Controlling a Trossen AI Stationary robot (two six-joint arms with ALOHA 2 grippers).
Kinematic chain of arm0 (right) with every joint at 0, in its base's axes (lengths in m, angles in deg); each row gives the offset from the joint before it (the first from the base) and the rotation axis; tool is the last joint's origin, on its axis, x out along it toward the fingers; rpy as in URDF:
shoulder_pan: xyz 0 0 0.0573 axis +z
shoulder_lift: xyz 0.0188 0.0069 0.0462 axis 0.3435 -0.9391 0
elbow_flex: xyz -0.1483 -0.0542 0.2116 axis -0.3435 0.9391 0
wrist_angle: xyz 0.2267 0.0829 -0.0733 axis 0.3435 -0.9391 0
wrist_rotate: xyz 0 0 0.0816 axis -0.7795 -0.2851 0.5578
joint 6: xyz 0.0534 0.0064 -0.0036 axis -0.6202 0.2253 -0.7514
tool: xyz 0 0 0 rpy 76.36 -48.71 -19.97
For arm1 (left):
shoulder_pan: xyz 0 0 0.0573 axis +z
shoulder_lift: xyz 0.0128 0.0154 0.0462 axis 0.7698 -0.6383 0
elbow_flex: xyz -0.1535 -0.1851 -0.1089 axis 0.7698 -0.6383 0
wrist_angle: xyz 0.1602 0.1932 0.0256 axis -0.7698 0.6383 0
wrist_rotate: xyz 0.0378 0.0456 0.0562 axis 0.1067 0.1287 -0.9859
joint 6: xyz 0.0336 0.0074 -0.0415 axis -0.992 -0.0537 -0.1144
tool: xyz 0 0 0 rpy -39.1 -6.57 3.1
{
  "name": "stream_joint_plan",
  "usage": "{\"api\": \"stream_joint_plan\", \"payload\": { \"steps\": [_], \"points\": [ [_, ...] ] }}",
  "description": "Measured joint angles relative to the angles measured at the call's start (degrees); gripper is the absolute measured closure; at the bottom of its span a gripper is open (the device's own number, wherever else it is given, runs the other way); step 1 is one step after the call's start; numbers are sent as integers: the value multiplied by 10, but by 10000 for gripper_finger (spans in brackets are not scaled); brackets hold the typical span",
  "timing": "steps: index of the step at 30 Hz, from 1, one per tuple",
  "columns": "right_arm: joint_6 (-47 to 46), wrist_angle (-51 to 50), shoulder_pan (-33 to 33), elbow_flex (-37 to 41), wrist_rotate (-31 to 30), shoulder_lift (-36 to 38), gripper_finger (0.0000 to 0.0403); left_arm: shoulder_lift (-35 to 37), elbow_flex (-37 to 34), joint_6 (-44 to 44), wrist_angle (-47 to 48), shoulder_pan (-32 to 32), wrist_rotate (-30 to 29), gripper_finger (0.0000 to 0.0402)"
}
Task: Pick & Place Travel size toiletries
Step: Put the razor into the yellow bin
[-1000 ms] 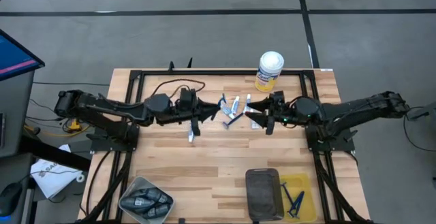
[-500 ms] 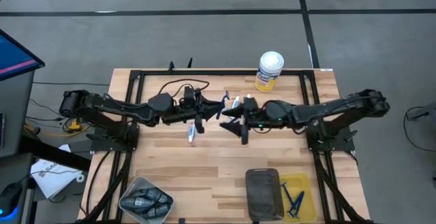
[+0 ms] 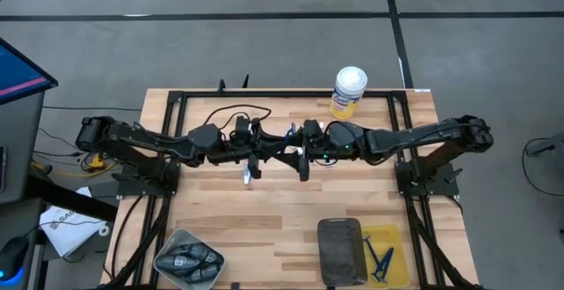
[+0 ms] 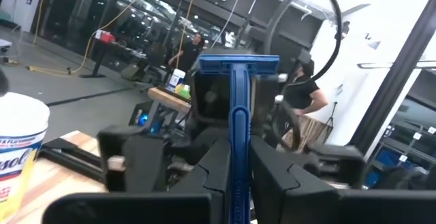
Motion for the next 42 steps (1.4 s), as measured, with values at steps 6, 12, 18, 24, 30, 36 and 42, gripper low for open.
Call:
{"api": "stream_joint_plan", "payload": {
  "steps": [6,12,18,24,30,36,42],
  "points": [
    [0,-2,0,-2,-1,9,201,0,0,0,1,0,0,378],
    [0,0,3,-2,2,9,350,0,0,-3,3,1,-5,378],
    [-16,-1,6,-2,-1,9,373,0,0,-2,3,1,-3,367],
    [-24,4,4,-1,-4,9,382,0,0,6,-1,1,-3,312],
    [-31,-44,3,0,-36,39,382,0,0,24,1,1,-2,236],
    [-42,-148,2,0,-95,110,382,1,0,35,28,0,2,172],
    [-164,-391,47,-1,-153,195,382,2,0,50,75,0,1,156]
  ]
}}
